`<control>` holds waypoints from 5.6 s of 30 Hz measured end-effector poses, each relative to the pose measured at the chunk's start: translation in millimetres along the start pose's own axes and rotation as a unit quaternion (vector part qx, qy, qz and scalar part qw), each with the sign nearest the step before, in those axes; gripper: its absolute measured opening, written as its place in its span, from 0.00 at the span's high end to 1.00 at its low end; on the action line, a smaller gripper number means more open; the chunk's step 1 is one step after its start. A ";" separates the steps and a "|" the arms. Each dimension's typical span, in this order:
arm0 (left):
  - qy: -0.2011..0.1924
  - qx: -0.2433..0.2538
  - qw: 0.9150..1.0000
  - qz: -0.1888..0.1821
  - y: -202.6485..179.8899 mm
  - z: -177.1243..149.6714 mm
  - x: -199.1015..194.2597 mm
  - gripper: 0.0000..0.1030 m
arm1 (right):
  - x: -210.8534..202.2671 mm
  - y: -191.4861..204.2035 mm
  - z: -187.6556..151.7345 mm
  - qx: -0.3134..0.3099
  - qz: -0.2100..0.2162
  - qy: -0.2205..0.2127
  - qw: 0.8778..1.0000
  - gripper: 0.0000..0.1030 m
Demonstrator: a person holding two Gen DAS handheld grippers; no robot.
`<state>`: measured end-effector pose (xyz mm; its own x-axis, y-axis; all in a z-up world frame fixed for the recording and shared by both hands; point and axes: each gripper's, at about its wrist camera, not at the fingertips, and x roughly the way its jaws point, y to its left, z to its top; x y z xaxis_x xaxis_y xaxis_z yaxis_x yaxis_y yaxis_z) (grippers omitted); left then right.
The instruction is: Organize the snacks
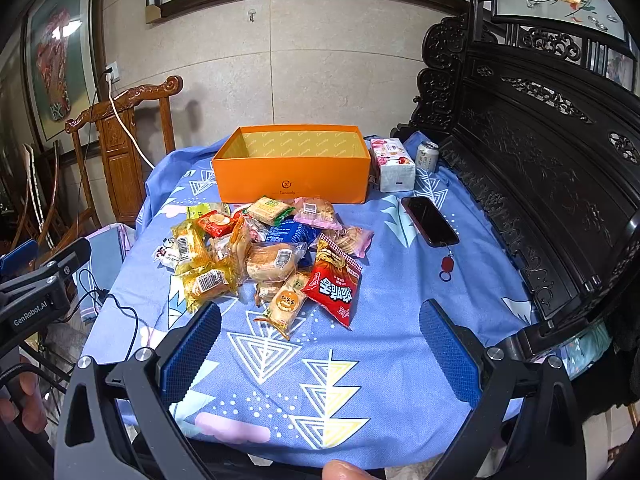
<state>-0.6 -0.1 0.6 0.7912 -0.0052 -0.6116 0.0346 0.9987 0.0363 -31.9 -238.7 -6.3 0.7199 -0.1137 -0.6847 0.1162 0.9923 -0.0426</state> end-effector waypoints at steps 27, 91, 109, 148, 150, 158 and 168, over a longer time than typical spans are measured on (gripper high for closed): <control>0.001 0.001 1.000 0.000 2.9 1.3 -0.8 0.04 | 0.3 -0.1 0.0 0.000 0.001 0.000 1.000 0.03; 0.051 0.071 0.994 -0.063 -10.5 -19.9 150.6 0.04 | 282.9 -58.4 -12.8 0.242 0.152 0.197 0.938 0.16; 0.058 0.120 0.979 -0.154 -103.2 6.8 246.4 0.04 | 263.3 -65.4 -7.5 0.203 0.140 0.181 0.952 0.24; -0.084 0.036 0.962 -0.258 -39.2 151.0 191.9 0.80 | 191.8 -69.3 152.4 0.121 0.163 -0.037 0.978 0.24; -0.086 0.034 0.962 -0.257 -39.6 172.8 204.3 0.80 | 204.3 -66.6 176.3 0.112 0.162 -0.048 0.979 0.24; -0.053 0.019 0.970 -0.237 -51.3 259.6 302.4 0.80 | 287.3 -58.1 256.6 0.091 0.147 -0.043 0.984 0.24; -0.048 -0.029 0.980 -0.189 -25.0 263.3 314.0 0.04 | 294.7 -44.6 248.9 0.069 0.151 -0.052 0.985 0.04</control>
<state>407.7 -39.8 15.8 0.7824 -0.3781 -0.4949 0.3047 0.9254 -0.2254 345.4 -328.6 -25.1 0.8010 0.1738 -0.5729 -0.0268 0.9664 0.2558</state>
